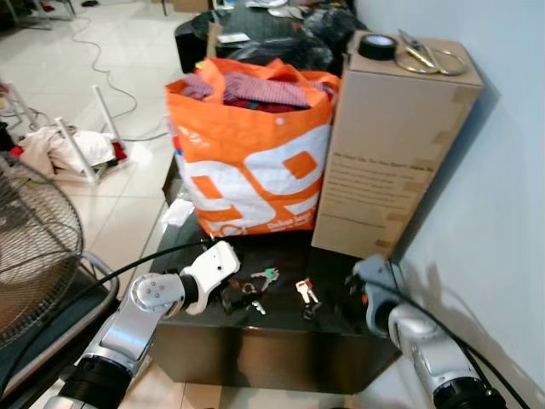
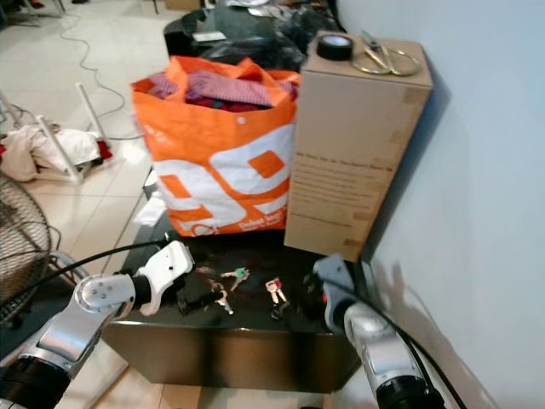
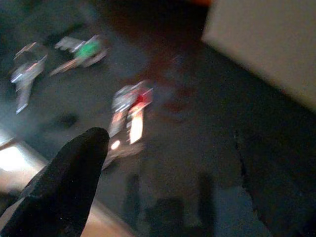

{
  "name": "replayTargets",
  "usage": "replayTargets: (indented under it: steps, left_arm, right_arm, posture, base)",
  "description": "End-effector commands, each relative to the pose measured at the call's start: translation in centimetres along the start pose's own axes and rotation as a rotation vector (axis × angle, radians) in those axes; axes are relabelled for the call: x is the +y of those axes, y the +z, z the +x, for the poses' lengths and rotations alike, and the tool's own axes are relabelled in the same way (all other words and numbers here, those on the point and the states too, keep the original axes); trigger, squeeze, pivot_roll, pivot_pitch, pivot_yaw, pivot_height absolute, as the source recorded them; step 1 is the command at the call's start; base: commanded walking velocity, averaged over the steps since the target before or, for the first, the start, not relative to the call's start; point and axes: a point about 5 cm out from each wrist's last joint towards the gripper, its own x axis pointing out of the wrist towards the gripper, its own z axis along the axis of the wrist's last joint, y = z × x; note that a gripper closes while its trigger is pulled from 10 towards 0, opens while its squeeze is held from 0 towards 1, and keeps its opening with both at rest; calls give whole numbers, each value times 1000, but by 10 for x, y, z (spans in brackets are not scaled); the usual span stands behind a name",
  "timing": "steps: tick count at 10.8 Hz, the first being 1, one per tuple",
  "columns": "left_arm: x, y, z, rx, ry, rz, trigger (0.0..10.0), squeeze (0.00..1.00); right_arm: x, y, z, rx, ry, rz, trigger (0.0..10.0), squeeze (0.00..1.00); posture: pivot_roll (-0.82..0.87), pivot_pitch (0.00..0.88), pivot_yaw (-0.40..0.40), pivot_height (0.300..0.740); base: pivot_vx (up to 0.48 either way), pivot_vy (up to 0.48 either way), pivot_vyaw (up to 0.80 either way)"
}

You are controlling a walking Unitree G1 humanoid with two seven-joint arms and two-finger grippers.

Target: Hang keys on a hook

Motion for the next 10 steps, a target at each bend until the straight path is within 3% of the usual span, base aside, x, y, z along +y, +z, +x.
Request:
replayTargets:
  steps: [1,3,4,7,10]
  left_arm:
    - [0,9,1,-22,-36,-12,10000,0]
    - [1,7,-1,4,-31,-15,10000,0]
    - [2,3,-4,21,-10,1,10000,0]
    - [-14,-1,-15,36,-48,-2,10000,0]
    - [-19,-6,-22,62,-29,-10,10000,0]
  right_arm:
    - [1,2,1,19,43,-21,10000,1000]
    - [1,3,6,45,54,-19,10000,1000]
    - [3,2,11,71,49,10,10000,0]
    - [13,-5,12,97,128,106,10000,0]
    - [25,0,14,55,178,146,10000,0]
  posture:
    - [-129,0,9,740]
    - [-123,0,-5,740]
    - [-109,0,-20,740]
    - [-89,0,-44,740]
    - [-73,0,-70,740]
  base:
    - [0,0,0]
    - [0,0,0]
    - [0,0,0]
    - [0,0,0]
    - [0,0,0]
